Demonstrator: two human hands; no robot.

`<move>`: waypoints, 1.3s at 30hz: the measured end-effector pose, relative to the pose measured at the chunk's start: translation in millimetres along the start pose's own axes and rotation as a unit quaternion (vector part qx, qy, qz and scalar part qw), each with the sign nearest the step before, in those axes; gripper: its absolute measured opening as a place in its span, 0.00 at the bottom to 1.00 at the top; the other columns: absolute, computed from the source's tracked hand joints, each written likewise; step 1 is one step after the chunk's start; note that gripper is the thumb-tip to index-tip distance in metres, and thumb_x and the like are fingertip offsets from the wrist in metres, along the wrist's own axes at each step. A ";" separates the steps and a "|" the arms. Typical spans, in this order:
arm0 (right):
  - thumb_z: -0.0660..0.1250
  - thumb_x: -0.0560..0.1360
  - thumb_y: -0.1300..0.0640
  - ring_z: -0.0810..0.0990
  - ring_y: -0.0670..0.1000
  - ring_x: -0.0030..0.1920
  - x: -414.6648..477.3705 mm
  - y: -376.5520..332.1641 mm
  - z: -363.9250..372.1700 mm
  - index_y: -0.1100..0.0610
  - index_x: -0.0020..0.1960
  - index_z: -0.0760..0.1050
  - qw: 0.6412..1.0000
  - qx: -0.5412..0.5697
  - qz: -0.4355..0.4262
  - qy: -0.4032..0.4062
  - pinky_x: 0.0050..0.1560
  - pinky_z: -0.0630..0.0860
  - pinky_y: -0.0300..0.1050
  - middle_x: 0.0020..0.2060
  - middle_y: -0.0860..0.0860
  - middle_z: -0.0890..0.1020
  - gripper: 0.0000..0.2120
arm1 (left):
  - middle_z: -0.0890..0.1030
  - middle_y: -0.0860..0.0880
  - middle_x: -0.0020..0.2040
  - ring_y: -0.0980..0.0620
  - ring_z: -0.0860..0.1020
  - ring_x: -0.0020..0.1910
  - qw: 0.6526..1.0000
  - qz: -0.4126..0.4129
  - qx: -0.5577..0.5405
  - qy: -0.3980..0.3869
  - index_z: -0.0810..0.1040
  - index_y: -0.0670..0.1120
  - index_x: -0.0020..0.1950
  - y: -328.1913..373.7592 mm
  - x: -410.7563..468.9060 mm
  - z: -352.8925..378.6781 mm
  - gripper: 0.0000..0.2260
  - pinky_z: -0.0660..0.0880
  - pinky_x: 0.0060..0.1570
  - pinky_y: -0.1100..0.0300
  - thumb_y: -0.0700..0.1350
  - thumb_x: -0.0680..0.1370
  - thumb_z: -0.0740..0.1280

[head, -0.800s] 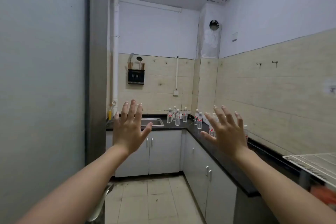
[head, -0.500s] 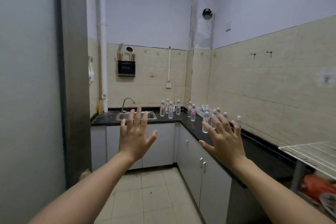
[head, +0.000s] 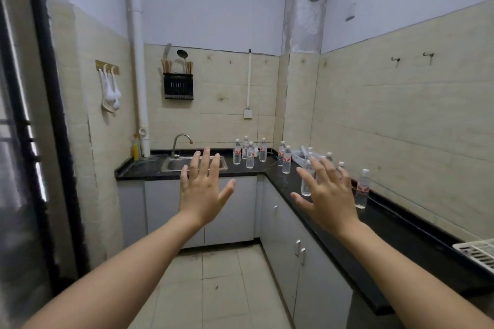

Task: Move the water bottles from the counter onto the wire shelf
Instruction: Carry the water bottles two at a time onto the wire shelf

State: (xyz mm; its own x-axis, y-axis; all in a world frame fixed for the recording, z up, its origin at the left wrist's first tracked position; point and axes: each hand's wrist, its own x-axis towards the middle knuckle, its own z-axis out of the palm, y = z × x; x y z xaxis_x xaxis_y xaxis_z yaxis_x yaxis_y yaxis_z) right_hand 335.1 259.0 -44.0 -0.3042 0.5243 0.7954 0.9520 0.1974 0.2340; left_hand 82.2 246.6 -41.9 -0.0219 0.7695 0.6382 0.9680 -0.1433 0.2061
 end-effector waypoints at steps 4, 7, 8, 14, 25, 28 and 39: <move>0.55 0.68 0.41 0.64 0.57 0.62 25.8 -22.5 60.8 0.55 0.56 0.76 0.999 0.045 -0.030 -0.004 0.59 0.68 0.57 0.58 0.61 0.78 0.26 | 0.48 0.45 0.78 0.47 0.43 0.76 0.998 -0.054 0.029 -0.024 0.51 0.47 0.75 -39.2 19.5 25.9 0.43 0.43 0.73 0.48 0.66 0.64 0.36; 0.54 0.69 0.41 0.65 0.57 0.63 48.3 -51.0 107.6 0.55 0.57 0.76 0.996 0.080 -0.035 -0.017 0.56 0.73 0.59 0.58 0.60 0.78 0.26 | 0.50 0.43 0.77 0.45 0.47 0.76 0.992 -0.121 0.037 -0.009 0.54 0.45 0.75 -79.8 35.4 46.3 0.39 0.48 0.72 0.46 0.66 0.69 0.41; 0.54 0.69 0.41 0.65 0.57 0.62 56.9 -61.2 121.3 0.55 0.57 0.76 0.995 0.090 -0.038 -0.019 0.55 0.73 0.59 0.58 0.60 0.79 0.25 | 0.50 0.43 0.77 0.44 0.47 0.76 0.989 -0.145 0.037 -0.010 0.54 0.45 0.75 -93.9 40.7 53.3 0.36 0.48 0.72 0.46 0.64 0.73 0.46; 0.55 0.69 0.43 0.65 0.57 0.61 113.1 -109.8 211.3 0.57 0.55 0.76 0.988 0.127 -0.089 0.001 0.56 0.72 0.58 0.57 0.62 0.79 0.24 | 0.48 0.42 0.77 0.43 0.46 0.76 0.970 -0.239 0.019 -0.043 0.51 0.46 0.75 -185.6 58.7 103.8 0.30 0.49 0.72 0.45 0.57 0.78 0.55; 0.79 0.59 0.50 0.79 0.63 0.56 173.7 -145.0 364.3 0.58 0.52 0.79 0.982 0.129 -0.095 -0.104 0.51 0.76 0.61 0.55 0.63 0.80 0.25 | 0.49 0.41 0.77 0.41 0.48 0.75 0.940 -0.328 -0.080 -0.051 0.52 0.46 0.75 -274.0 157.4 195.7 0.29 0.52 0.71 0.44 0.52 0.78 0.59; 0.79 0.57 0.50 0.80 0.62 0.55 186.2 -134.2 405.4 0.58 0.51 0.80 0.981 0.120 -0.097 -0.114 0.50 0.76 0.60 0.54 0.63 0.81 0.25 | 0.48 0.42 0.77 0.41 0.48 0.75 0.945 -0.310 -0.079 -0.074 0.52 0.46 0.75 -286.4 187.8 236.4 0.29 0.52 0.71 0.43 0.50 0.78 0.60; 0.56 0.69 0.44 0.77 0.60 0.58 239.4 -92.6 572.8 0.57 0.54 0.78 0.972 0.174 -0.055 -0.148 0.50 0.77 0.57 0.56 0.62 0.80 0.23 | 0.45 0.47 0.77 0.46 0.46 0.75 0.955 -0.236 -0.142 -0.106 0.52 0.48 0.75 -259.0 295.4 382.8 0.28 0.51 0.72 0.47 0.50 0.78 0.60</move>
State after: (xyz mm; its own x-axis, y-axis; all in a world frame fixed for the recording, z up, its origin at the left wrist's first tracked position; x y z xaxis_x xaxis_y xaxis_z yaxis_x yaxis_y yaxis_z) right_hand 154.5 840.7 -195.5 -0.4496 0.6892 0.5682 0.8594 0.5072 0.0648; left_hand -79.3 749.3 -190.6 -0.3592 0.8949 0.2648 0.7547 0.1116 0.6465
